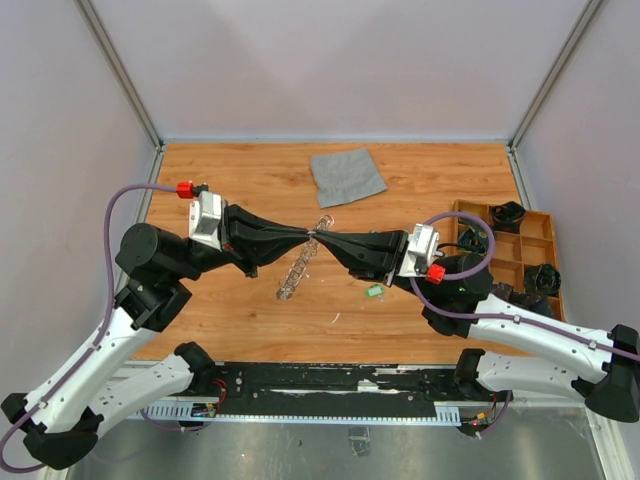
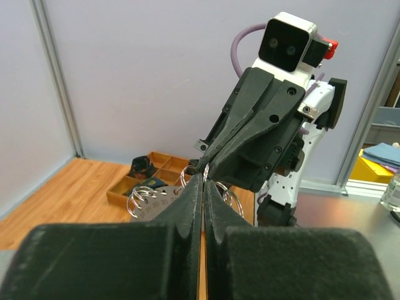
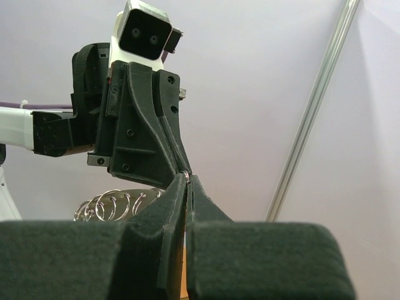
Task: Put the keys on the keyring
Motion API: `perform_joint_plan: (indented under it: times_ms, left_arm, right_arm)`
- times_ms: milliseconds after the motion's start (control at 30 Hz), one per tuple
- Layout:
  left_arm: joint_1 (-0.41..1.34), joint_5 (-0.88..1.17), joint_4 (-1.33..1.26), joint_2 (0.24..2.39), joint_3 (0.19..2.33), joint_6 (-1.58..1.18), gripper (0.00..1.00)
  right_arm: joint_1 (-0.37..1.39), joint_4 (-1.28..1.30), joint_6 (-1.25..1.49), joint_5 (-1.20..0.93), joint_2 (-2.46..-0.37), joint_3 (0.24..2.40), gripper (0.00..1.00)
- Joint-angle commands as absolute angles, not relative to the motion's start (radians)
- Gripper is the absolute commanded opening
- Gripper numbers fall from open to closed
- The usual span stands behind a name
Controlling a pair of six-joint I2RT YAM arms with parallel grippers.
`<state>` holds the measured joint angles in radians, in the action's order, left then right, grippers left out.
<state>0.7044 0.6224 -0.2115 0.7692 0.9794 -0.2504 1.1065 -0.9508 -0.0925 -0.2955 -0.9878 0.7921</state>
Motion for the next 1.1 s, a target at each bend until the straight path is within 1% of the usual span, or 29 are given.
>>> perform_joint_plan:
  times_ms: [0,133,233,367,500,600,800,967,1067]
  left_arm:
    - [0.715,0.640,-0.160,0.762,0.994,-0.211,0.01]
    - [0.715,0.623,-0.070,0.763,1.028,-0.158,0.00]
    - [0.715,0.594,-0.012,0.759,1.046,-0.129,0.01]
    - [0.715,0.569,0.024,0.757,1.052,-0.109,0.01]
    - [0.715,0.560,0.072,0.768,1.070,-0.079,0.01]
    - [0.715,0.555,0.115,0.777,1.087,-0.045,0.01]
    - [0.715,0.574,0.239,0.818,1.138,0.037,0.00]
    - [0.715,0.611,0.321,0.850,1.171,0.083,0.01]
    - [0.715,0.628,0.342,0.850,1.173,0.099,0.00]
  right_arm:
    - [1.124,-0.927,-0.087,-0.328,-0.982,0.845,0.01]
    - [1.124,-0.780,-0.098,-0.329,-0.965,0.875,0.02]
    - [1.124,-0.681,-0.107,-0.319,-0.944,0.888,0.07]
    - [1.124,-0.583,-0.120,-0.300,-0.911,0.892,0.18]
    - [1.124,-0.398,-0.156,-0.296,-0.873,0.935,0.26]
    - [1.124,-0.211,-0.179,-0.285,-0.851,0.992,0.30]
    - [1.125,0.159,-0.224,-0.255,-0.857,1.136,0.35]
    - [1.124,0.384,-0.260,-0.248,-0.915,1.264,0.36]
    - [1.123,0.473,-0.268,-0.225,-0.951,1.328,0.36]
